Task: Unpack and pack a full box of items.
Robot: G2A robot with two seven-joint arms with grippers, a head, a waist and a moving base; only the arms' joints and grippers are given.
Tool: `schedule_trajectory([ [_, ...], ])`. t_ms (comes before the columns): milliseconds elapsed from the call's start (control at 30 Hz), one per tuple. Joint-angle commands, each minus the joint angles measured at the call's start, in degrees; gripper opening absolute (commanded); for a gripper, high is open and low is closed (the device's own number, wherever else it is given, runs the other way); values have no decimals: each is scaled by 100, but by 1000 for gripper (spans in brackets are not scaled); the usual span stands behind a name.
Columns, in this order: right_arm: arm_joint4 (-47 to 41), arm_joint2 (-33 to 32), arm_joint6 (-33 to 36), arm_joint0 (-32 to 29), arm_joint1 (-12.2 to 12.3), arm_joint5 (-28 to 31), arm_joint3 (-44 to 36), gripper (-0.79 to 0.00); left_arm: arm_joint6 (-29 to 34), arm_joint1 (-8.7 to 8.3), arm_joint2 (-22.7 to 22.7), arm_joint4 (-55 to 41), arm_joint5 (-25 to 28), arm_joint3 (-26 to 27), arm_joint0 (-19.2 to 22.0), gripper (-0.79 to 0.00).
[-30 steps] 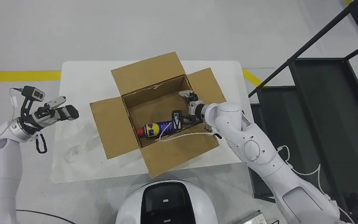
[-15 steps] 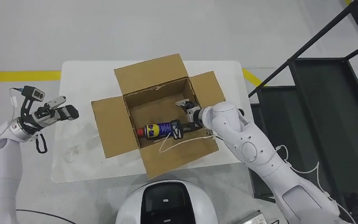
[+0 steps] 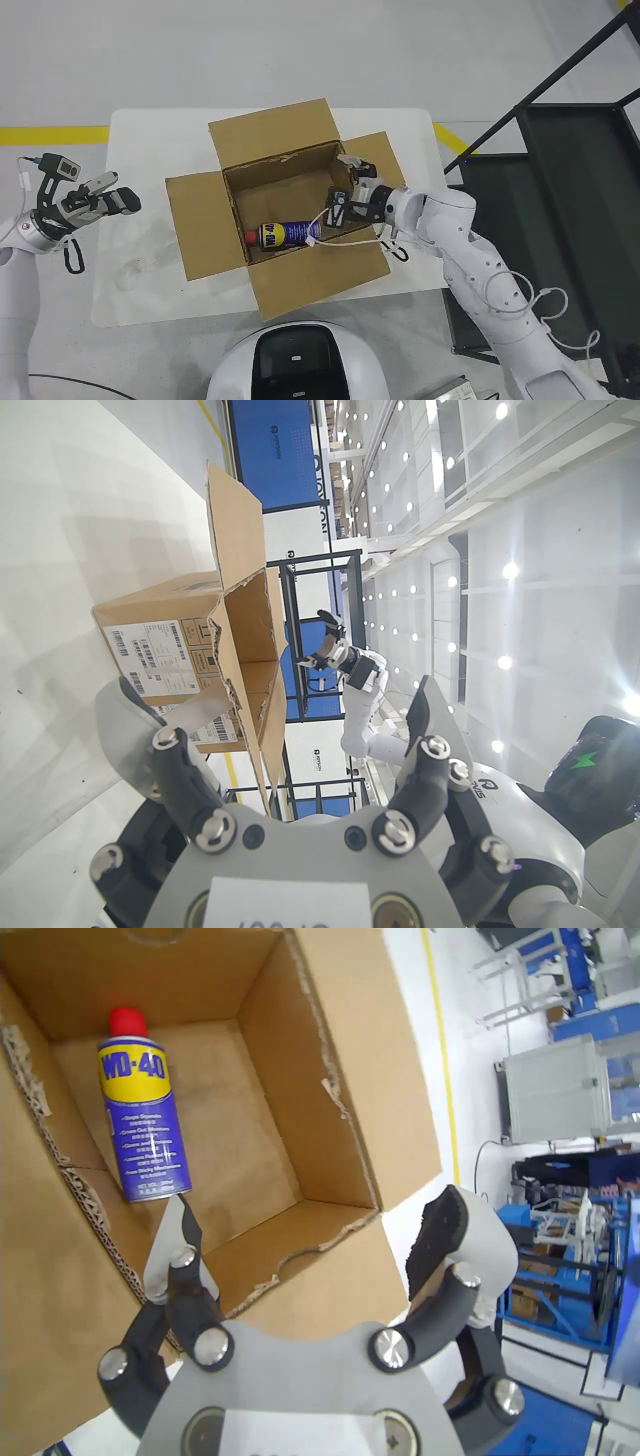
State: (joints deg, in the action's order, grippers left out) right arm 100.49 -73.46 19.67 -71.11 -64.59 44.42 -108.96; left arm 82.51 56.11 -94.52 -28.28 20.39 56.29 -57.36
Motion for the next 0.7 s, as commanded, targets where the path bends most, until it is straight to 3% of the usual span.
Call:
schedule_trajectory([
  [0,-431,-491,270,-412,39,-56,-316,0,0,0,0,0,0,0,0,0],
  [233,-1657,-2134,1529,-1957,153,-168,-1338,0,0,0,0,0,0,0,0,0],
  [400,-2212,-2942,1534,-2801,151,-652,-1571,0,0,0,0,0,0,0,0,0],
  [667,-2209,-2969,1527,-2846,151,-666,-1587,0,0,0,0,0,0,0,0,0],
])
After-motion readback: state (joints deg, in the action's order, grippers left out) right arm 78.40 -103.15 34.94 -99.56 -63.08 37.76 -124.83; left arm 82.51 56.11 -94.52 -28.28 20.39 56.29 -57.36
